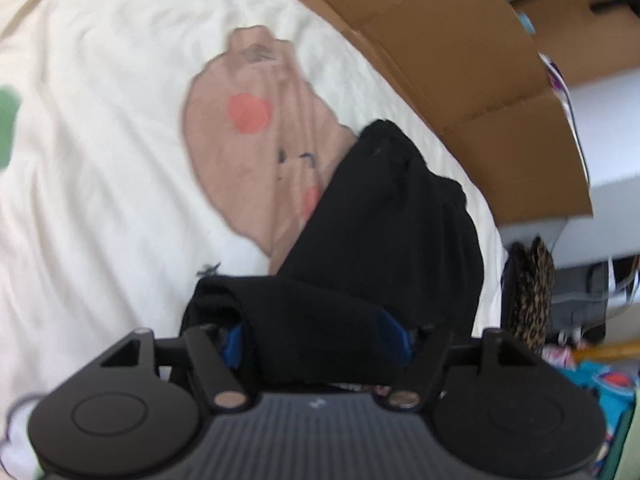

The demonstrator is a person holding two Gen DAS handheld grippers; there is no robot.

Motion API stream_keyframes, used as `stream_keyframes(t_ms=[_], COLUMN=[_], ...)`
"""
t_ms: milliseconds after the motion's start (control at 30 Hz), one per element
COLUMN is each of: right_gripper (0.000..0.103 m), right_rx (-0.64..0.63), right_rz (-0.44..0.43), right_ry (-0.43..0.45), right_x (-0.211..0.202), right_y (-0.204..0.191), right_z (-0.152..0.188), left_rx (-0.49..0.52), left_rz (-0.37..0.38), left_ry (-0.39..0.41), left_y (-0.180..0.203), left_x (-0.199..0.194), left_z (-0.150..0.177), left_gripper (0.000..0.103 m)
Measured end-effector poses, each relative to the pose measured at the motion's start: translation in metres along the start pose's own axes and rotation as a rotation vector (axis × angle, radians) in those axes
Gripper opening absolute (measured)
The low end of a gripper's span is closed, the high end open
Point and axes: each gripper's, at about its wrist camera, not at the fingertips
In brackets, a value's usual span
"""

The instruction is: Fold clothes

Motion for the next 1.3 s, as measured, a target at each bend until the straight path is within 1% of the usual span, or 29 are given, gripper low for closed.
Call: stream_keyframes(t_ms=[33,167,267,367,533,633,700,733,767,867,933,1000,1200,1300], right_gripper=[0.056,0.056,0.056,0.056,0.056,0.056,0.056,0.056,0.056,0.056,0.056,0.056,0.055,0.054], right_rx=[-0.001,-0.009,-0.034,-0.053,-0.090,-0.126,-0.150,-0.162,-0.174,-0.210,-0.237,-0.284,-0.404,-0.466], right_rz=[-0.002,-0.008,0.007,0.023,0.046,0.055,0.061,0.064,0.067,0.076,0.084,0.110,0.212,0.279], right_ry=[-0.002,-0.008,-0.012,-0.007,-0.005,0.007,0.014,0.018,0.022,0.034,0.042,0.043,0.038,0.014], right_x=[0.002,0.011,0.013,0.017,0.021,0.022,0.022,0.023,0.023,0.024,0.024,0.023,0.023,0.027], right_y=[-0.001,-0.006,-0.010,-0.015,-0.022,-0.029,-0.034,-0.036,-0.038,-0.045,-0.049,-0.055,-0.059,-0.054], right_z=[-0.001,-0.003,-0.006,-0.009,-0.013,-0.018,-0.022,-0.024,-0.025,-0.031,-0.034,-0.032,-0.028,-0.027], left_rx=[0.035,0.116,0.201,0.198,0.226,0.247,0.232,0.227,0.236,0.284,0.308,0.327,0.352,0.378], left_rz=[-0.005,-0.029,-0.047,-0.037,0.007,-0.001,-0.006,0.006,0.015,0.007,0.010,0.011,-0.047,-0.067], left_ry=[-0.015,-0.084,-0.129,-0.142,-0.082,-0.030,0.002,0.008,0.019,0.078,0.089,0.096,0.080,0.073], left_y=[0.004,0.016,0.026,0.030,0.030,0.027,0.022,0.019,0.018,0.017,0.016,0.016,0.007,0.003], left_x=[0.001,0.003,0.003,0.001,-0.007,-0.010,-0.016,-0.020,-0.024,-0.037,-0.039,-0.038,-0.029,-0.021], left_z=[-0.004,-0.024,-0.035,-0.043,-0.051,-0.052,-0.053,-0.053,-0.053,-0.055,-0.057,-0.056,-0.049,-0.046], left_gripper=[0.069,0.069,0.068,0.068,0.068,0.068,0.068,0.068,0.068,0.068,0.068,0.068,0.068,0.068])
Point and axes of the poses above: each gripper's, at about its wrist camera, not at the fingertips, and x roughly the way its jaws point, y to its right, z to its underside, and after that the axes turned 11 degrees about -z, right-handed
